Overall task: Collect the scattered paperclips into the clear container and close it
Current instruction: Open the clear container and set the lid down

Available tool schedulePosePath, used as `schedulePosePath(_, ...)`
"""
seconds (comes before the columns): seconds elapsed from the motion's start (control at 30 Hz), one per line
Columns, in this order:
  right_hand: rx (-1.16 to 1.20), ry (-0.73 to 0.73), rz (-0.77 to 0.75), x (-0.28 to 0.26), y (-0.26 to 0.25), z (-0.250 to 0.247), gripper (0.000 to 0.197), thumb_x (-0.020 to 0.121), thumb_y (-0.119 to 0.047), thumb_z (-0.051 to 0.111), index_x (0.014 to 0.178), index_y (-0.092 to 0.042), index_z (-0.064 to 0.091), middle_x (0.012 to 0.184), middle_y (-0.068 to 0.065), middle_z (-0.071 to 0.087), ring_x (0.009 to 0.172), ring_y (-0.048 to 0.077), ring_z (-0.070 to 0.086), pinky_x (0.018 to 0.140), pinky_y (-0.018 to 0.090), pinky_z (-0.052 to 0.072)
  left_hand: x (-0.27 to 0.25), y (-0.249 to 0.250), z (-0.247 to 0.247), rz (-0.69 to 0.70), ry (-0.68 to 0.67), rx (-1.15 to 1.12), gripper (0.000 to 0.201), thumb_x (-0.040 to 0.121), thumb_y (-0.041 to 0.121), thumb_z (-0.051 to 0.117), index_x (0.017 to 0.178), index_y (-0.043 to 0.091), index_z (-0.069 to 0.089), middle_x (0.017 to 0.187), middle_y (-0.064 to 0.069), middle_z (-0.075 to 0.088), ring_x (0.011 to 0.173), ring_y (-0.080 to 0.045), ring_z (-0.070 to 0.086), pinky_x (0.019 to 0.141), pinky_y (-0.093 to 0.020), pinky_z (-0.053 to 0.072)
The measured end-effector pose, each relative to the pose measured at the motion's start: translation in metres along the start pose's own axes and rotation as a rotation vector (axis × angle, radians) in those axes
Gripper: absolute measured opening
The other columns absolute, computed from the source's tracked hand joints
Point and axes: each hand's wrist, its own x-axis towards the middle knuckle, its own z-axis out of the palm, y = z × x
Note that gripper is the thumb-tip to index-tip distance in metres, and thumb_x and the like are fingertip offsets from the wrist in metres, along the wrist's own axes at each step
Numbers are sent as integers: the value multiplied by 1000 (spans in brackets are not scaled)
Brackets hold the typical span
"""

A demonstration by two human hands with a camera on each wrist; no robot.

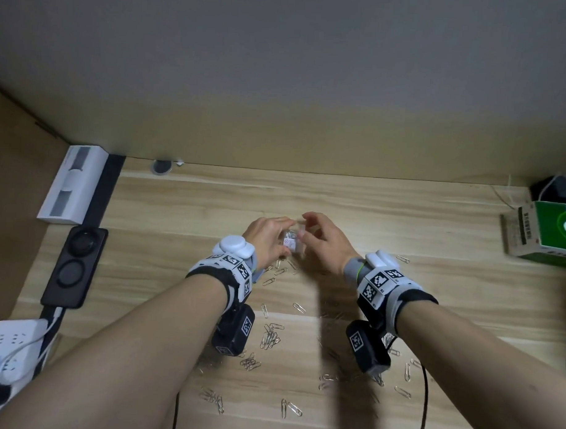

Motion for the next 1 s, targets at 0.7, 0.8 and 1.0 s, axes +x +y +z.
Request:
schedulePosePath(0.7,-188,28,-39,-4,9,-15,64,62,-36,90,113,-32,51,101,-8,64,80,15,58,77,37,53,8,-9,5,-190,26,-187,79,59,14,90,131,15,58,124,-4,66,110,-15,62,100,-29,47)
schedulePosePath(0.8,-70,105,-4,-3,10,-21,61,64,-29,85,114,-36,50,105,-10,63,74,13,58,79,38,55,13,-19,6,-279,42,-367,83,57,5,89,132,11,55,127,-2,63,111,-14,61,96,-26,50)
schedulePosePath(1.0,16,164,126,2,9,-27,62,71,-40,59,132,-37,50,106,-4,66,90,20,65,90,39,54,17,-24,4,-169,135,-228,73,60,15,88,127,18,58,119,2,61,106,-14,58,94,-24,45)
